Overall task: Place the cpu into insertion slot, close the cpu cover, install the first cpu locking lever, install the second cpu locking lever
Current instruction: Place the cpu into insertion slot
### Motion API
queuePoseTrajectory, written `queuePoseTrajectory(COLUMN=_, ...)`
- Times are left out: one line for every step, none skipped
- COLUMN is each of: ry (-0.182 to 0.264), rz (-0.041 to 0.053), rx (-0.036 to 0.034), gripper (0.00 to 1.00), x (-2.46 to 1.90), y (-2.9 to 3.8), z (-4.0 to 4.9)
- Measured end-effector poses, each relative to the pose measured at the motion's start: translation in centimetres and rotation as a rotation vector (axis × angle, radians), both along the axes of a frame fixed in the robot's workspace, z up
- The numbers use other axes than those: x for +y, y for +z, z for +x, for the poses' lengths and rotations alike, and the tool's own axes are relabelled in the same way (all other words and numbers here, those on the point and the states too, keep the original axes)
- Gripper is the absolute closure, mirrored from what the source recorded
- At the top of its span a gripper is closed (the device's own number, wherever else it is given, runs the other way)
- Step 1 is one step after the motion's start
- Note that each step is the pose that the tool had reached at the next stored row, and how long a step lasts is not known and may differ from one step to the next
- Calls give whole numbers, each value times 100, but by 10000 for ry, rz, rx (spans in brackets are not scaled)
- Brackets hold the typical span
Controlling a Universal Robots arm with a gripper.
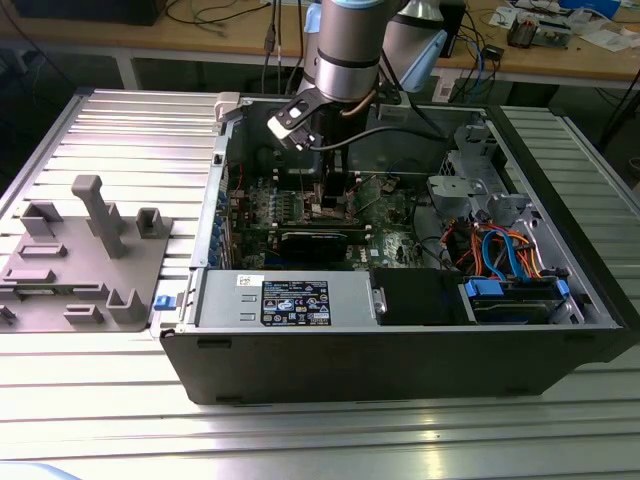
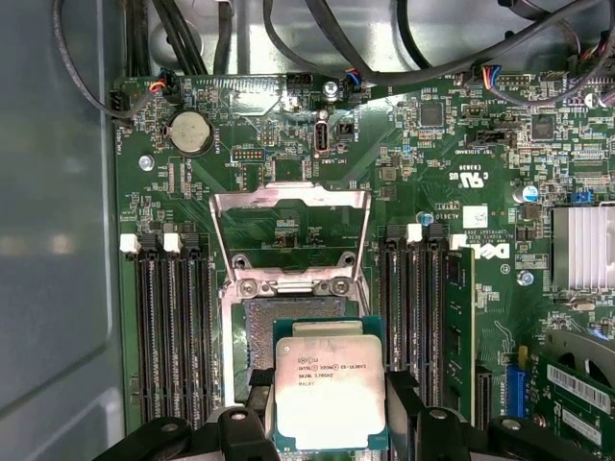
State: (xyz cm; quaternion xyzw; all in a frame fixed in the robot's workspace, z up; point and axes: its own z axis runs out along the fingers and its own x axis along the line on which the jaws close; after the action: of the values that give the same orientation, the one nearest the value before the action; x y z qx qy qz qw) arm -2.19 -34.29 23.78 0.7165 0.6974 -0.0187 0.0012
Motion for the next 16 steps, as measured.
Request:
queuePoseTrajectory(ry=0, rz=0, rx=0, gripper=45, x=0, y=-3, z=0)
queuePoseTrajectory(ry=0, rz=0, rx=0, gripper=45, x=0, y=-4, z=0)
queuePoseTrajectory(ry=0, rz=0, rx=0, gripper=45, x=0, y=-7, z=0)
queuePoseTrajectory(ry=0, rz=0, rx=0, gripper=45, x=0, y=-10, z=1)
queuePoseTrajectory(ry=0, rz=0, rx=0, gripper=45, x=0, y=-11, z=1)
queuePoseTrajectory(ry=0, rz=0, rx=0, gripper=45, x=0, y=-13, z=1)
queuePoseTrajectory(ry=0, rz=0, rx=0, gripper=45, x=0, y=-16, z=1)
queuePoseTrajectory(ry=0, rz=0, rx=0, gripper=45, x=0, y=-18, z=1)
queuePoseTrajectory(ry=0, rz=0, rx=0, gripper=45, x=0, y=-20, z=1)
queuePoseTrajectory(ry=0, rz=0, rx=0, gripper=45, x=0, y=-21, z=1)
queuePoseTrajectory(ry=0, rz=0, rx=0, gripper=45, x=0, y=-23, z=1)
queuePoseTrajectory(ry=0, rz=0, rx=0, gripper=45, x=0, y=-25, z=1)
queuePoseTrajectory(ry=0, rz=0, rx=0, gripper=45, x=0, y=-26, z=1)
queuePoseTrajectory(ry=0, rz=0, rx=1, gripper=45, x=0, y=-27, z=1)
queuePoseTrajectory(ry=0, rz=0, rx=0, gripper=45, x=0, y=-28, z=1)
queuePoseTrajectory(ry=0, rz=0, rx=0, gripper=45, x=0, y=-30, z=1)
